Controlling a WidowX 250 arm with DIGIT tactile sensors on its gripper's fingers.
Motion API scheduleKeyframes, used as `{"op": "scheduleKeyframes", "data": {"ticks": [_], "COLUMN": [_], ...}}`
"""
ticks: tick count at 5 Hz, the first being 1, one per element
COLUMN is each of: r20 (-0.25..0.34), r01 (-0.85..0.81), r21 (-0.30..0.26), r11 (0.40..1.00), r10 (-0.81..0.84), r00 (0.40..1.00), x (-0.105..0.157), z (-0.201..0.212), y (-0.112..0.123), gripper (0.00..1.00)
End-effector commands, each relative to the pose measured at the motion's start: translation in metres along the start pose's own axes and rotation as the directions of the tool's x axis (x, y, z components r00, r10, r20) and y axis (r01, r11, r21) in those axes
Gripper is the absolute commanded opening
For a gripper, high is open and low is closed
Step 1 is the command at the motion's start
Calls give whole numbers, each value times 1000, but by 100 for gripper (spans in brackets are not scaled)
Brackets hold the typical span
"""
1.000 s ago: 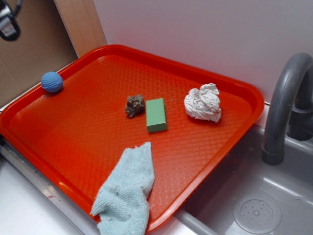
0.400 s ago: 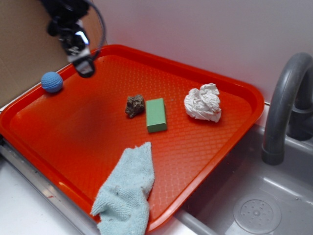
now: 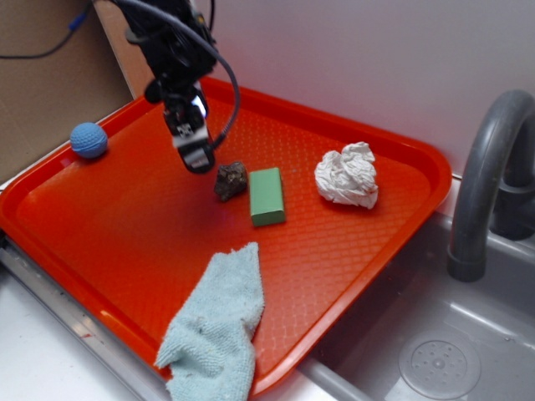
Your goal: Grab the rock.
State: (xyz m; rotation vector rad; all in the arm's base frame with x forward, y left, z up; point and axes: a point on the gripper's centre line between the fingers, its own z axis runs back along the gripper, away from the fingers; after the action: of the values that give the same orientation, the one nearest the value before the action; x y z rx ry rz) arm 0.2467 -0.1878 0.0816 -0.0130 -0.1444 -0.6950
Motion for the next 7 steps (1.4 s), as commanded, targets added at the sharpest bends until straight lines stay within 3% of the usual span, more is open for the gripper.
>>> {"op": "scheduleKeyframes", "data": {"ticks": [1,2,3,4,6,7], "r20": [-29,-94,-143,-147,-174,-186], "r01": [71,34,17,-9,-6,-174], "r21": [-18,-46,-9,-8,16,154], "r11": [997,998,1000,1000,1000,973], "r10": [-72,-38,-18,8,9,201], "r00": [997,995,990,989,985,962], "x": [10,14,17,17,9,-2], "z": [-20,-48,-55,-55,-40,-5], "y": [-25,-17,-10,-6,-10,6], "gripper": [100,100,100,0,0,0]}}
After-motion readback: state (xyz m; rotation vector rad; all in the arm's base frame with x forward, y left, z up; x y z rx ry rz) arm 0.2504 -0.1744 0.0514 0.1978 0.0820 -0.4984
